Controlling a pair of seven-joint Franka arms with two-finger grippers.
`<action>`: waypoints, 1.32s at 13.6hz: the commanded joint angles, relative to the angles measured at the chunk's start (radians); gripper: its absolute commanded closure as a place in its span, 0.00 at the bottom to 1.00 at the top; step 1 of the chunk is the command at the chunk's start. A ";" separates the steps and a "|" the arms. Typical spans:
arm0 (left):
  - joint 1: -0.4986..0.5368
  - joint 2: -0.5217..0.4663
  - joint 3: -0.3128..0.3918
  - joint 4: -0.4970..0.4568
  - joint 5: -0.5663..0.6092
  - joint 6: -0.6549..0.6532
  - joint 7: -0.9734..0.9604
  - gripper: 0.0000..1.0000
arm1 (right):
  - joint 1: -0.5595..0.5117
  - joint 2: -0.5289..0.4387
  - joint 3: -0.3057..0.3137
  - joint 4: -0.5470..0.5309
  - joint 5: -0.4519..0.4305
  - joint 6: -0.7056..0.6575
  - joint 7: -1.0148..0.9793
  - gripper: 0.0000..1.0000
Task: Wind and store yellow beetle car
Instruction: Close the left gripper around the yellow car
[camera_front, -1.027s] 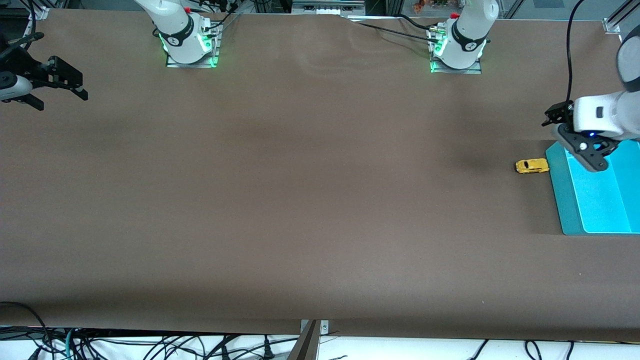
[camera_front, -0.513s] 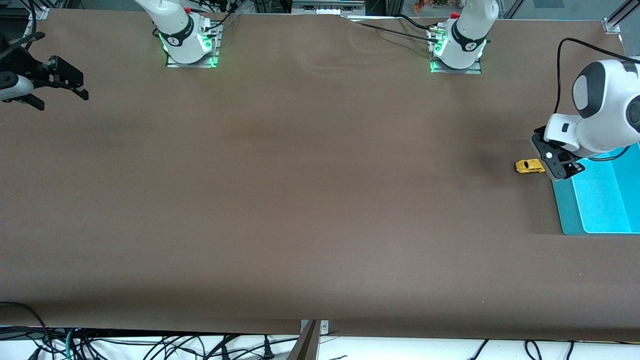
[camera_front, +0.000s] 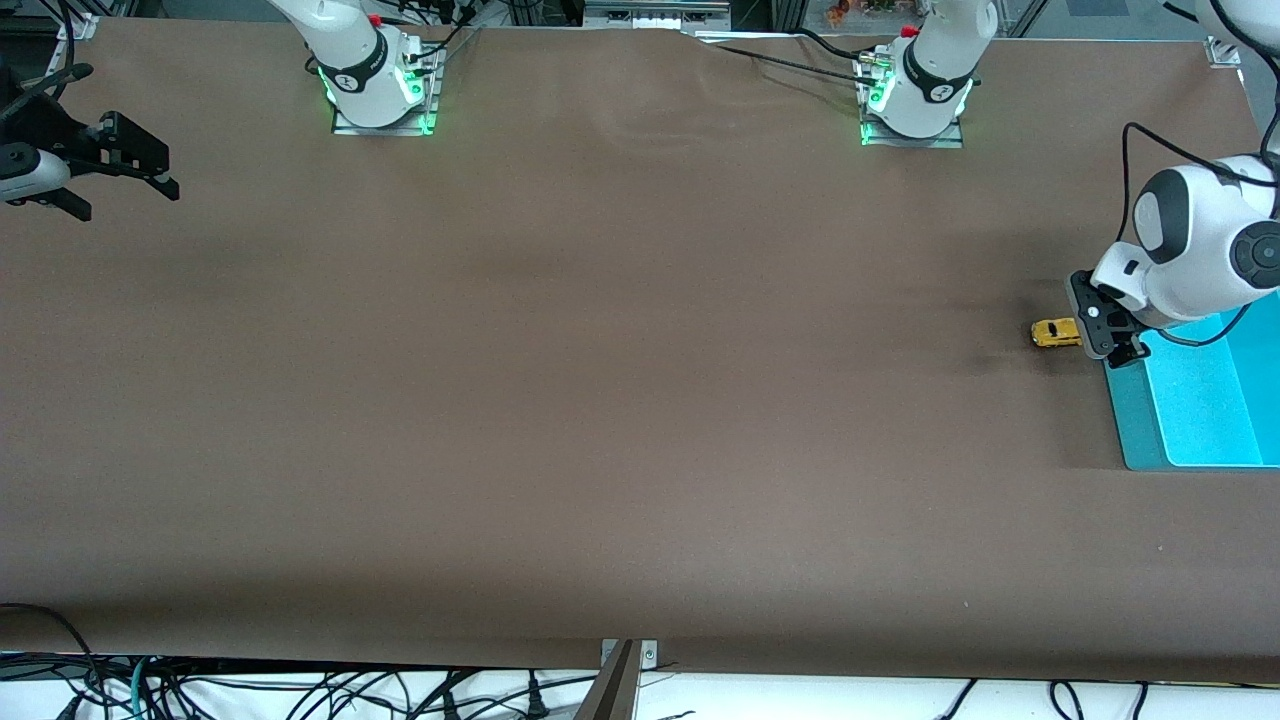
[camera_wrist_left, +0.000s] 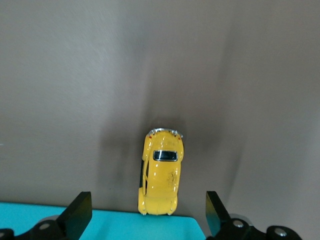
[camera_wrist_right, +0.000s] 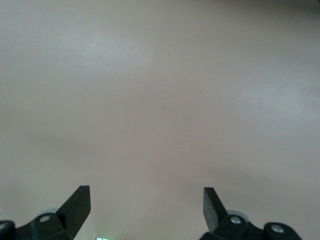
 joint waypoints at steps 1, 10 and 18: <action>0.017 0.058 -0.012 -0.001 0.023 0.047 0.048 0.00 | 0.007 -0.019 -0.005 -0.009 -0.011 -0.004 0.014 0.00; 0.080 0.118 -0.028 -0.014 0.000 0.104 0.123 0.01 | 0.009 -0.016 0.000 -0.010 -0.016 0.004 0.017 0.00; 0.077 0.108 -0.038 -0.003 0.000 0.096 0.125 1.00 | 0.010 -0.021 0.000 -0.015 -0.017 0.001 0.011 0.00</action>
